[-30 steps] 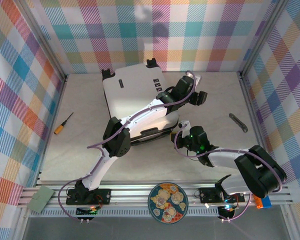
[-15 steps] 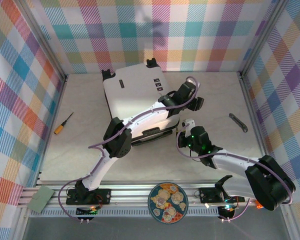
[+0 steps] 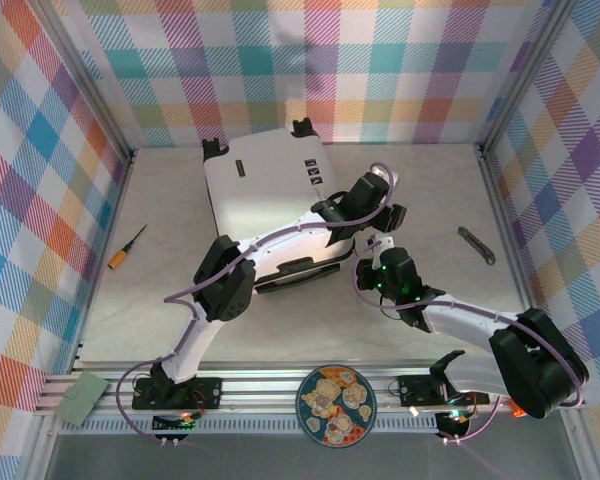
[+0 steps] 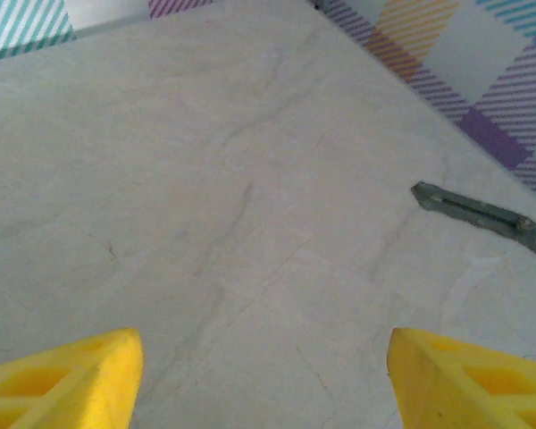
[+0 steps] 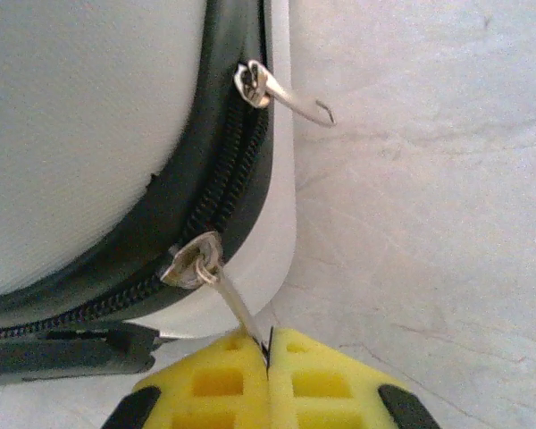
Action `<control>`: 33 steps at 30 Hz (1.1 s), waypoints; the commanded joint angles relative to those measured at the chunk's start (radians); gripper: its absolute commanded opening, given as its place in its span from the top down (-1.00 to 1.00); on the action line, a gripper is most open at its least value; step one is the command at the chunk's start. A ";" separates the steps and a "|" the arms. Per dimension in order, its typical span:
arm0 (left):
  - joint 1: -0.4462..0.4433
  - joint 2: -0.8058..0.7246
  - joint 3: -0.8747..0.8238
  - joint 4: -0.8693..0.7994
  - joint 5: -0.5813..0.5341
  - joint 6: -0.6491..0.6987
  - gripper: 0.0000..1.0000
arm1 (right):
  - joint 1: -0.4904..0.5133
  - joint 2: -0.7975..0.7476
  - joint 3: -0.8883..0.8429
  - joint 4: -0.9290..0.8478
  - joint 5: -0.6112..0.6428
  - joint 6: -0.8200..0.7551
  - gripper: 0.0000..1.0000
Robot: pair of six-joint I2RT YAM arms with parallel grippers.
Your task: Pack the luggage
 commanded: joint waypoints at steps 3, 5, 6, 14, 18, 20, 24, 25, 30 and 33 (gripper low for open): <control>0.012 -0.152 -0.132 -0.139 -0.059 -0.006 -0.44 | -0.078 0.001 -0.007 0.110 0.070 0.024 1.00; 0.012 -0.187 -0.183 -0.130 -0.069 -0.006 -0.44 | -0.074 -0.001 -0.021 0.145 0.006 0.003 1.00; 0.012 -0.201 -0.206 -0.128 -0.075 -0.006 -0.43 | -0.071 -0.002 -0.027 0.152 -0.008 -0.001 1.00; 0.027 -0.310 -0.373 -0.114 -0.119 -0.010 -0.43 | -0.040 0.014 -0.057 0.200 -0.014 -0.012 1.00; 0.041 -0.321 -0.396 -0.118 -0.114 -0.023 -0.42 | -0.054 0.022 -0.026 0.150 0.072 0.008 1.00; 0.047 -0.327 -0.407 -0.122 -0.118 -0.028 -0.41 | -0.064 0.019 -0.010 0.127 0.114 0.013 1.00; 0.054 -0.341 -0.433 -0.119 -0.118 -0.030 -0.41 | -0.090 0.025 0.006 0.144 0.139 0.004 1.00; 0.057 -0.344 -0.439 -0.119 -0.116 -0.032 -0.41 | -0.093 0.027 0.008 0.164 0.136 -0.009 1.00; 0.069 -0.356 -0.463 -0.110 -0.106 -0.043 -0.40 | -0.107 0.071 0.041 0.225 0.110 -0.073 1.00; 0.071 -0.360 -0.466 -0.109 -0.099 -0.045 -0.40 | -0.118 0.121 0.064 0.290 0.087 -0.085 1.00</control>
